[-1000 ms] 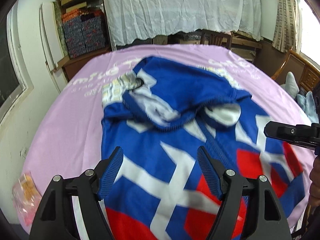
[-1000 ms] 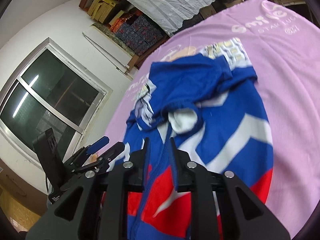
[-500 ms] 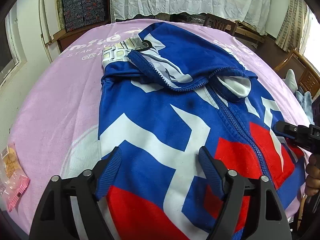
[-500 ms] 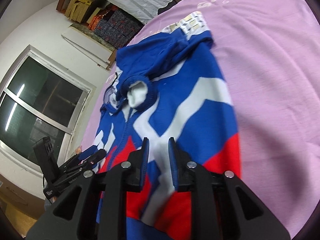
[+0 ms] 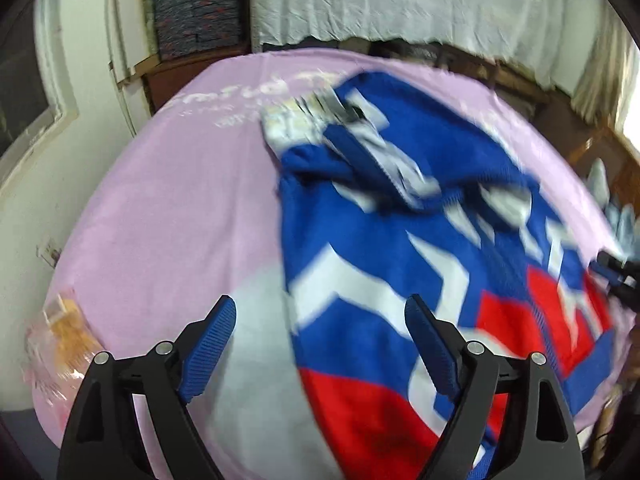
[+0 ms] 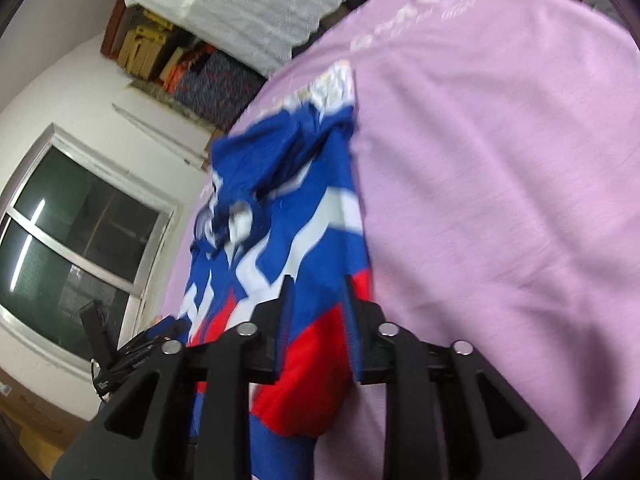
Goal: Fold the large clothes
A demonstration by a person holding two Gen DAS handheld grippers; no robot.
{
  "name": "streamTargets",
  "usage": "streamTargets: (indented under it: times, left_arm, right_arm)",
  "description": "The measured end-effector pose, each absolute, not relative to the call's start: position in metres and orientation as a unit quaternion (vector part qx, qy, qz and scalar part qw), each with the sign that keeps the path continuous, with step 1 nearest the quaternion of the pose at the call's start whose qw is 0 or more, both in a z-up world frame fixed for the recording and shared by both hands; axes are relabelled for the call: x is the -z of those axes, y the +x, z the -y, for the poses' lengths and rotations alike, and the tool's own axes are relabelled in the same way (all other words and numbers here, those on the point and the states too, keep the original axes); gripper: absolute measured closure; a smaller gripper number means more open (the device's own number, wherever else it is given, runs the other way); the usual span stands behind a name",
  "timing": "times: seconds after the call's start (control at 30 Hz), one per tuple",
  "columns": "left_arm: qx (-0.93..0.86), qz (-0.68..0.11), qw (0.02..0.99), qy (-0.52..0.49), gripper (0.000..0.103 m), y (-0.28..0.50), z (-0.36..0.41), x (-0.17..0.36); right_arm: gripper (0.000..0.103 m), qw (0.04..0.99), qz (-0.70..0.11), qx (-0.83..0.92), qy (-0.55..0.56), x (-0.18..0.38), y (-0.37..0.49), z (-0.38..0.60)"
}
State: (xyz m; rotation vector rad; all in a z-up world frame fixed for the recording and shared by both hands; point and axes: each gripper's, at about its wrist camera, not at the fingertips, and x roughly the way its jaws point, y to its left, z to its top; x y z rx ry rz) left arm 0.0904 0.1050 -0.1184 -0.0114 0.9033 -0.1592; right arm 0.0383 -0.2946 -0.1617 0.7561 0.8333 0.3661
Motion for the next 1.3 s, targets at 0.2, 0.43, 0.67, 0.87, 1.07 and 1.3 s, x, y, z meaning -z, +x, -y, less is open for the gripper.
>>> streamTargets:
  times: [0.2, 0.43, 0.67, 0.87, 1.07, 1.3]
  left_arm:
    - [0.107, -0.429, 0.896, -0.042, 0.016, 0.121, -0.119, 0.098]
    - [0.124, -0.470, 0.873, -0.036, 0.016, 0.160, -0.108, 0.125]
    - [0.162, -0.489, 0.854, -0.072, 0.017, 0.183, -0.112, 0.142]
    - [0.197, -0.494, 0.843, -0.081, 0.018, 0.169, -0.110, 0.142]
    - [0.255, -0.491, 0.830, -0.073, 0.018, 0.115, -0.099, 0.145]
    - [0.299, -0.469, 0.829, -0.060, 0.018, 0.063, -0.088, 0.146]
  right_arm:
    - [0.068, 0.842, -0.379, -0.157, 0.350, 0.142, 0.057, 0.310]
    - [0.067, 0.827, -0.410, -0.159, 0.350, 0.150, 0.099, 0.307]
    - [0.067, 0.804, -0.437, -0.167, 0.366, 0.165, 0.125, 0.300]
    - [0.067, 0.797, -0.442, -0.183, 0.368, 0.167, 0.130, 0.294]
    - [0.067, 0.783, -0.447, -0.229, 0.367, 0.166, 0.099, 0.282]
    - [0.067, 0.785, -0.437, -0.253, 0.359, 0.163, 0.046, 0.275]
